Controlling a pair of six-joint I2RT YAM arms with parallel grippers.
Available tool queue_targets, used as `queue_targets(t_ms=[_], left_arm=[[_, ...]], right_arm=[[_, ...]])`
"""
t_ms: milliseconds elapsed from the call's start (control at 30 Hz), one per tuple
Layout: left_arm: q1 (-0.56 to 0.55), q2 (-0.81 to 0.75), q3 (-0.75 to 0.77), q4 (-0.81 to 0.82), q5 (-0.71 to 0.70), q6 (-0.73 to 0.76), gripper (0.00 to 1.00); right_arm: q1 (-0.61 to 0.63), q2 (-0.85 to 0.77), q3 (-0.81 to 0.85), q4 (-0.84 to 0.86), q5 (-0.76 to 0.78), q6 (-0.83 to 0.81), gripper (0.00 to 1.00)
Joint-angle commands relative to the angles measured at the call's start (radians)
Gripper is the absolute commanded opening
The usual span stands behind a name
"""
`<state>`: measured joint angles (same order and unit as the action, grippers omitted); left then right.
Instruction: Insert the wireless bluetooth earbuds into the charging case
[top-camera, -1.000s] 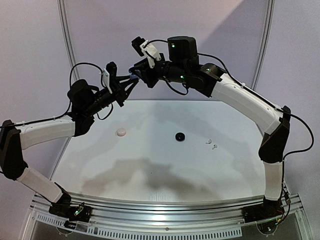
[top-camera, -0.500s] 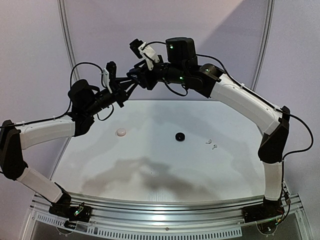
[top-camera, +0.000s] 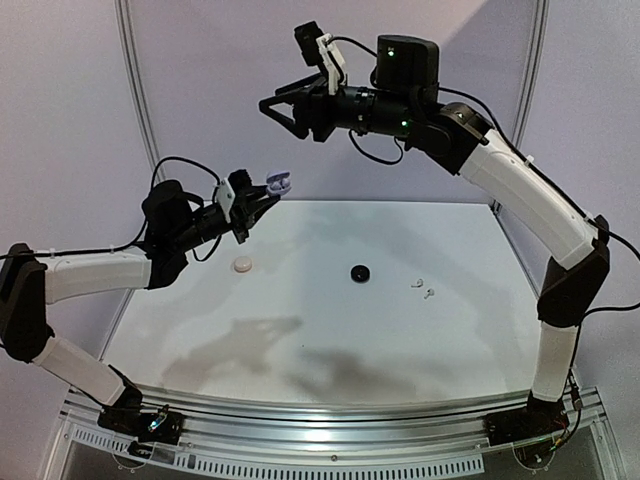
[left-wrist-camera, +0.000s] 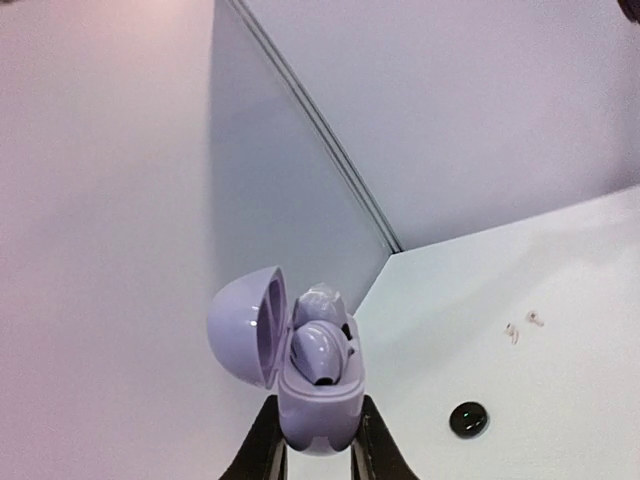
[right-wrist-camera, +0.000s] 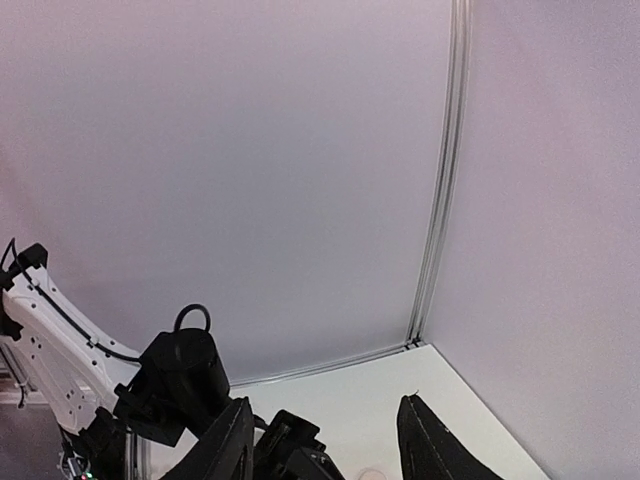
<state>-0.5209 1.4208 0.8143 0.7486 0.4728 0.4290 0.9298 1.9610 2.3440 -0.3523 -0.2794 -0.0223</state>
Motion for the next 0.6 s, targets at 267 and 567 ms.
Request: queue_targets(t_ms=[267,567], left_arm=[[-0.016,-0.043,-0.040,0.123,0.077,0.532,0.00],[-0.019,-0.049,-0.042,0.105,0.056,0.487,0.00]], right_arm=[[-0.034,0.172,0.048,-0.299,-0.051,0.150,0.37],[-0.031,0.042,-0.139,-0.311,-0.006,0.061,0.34]])
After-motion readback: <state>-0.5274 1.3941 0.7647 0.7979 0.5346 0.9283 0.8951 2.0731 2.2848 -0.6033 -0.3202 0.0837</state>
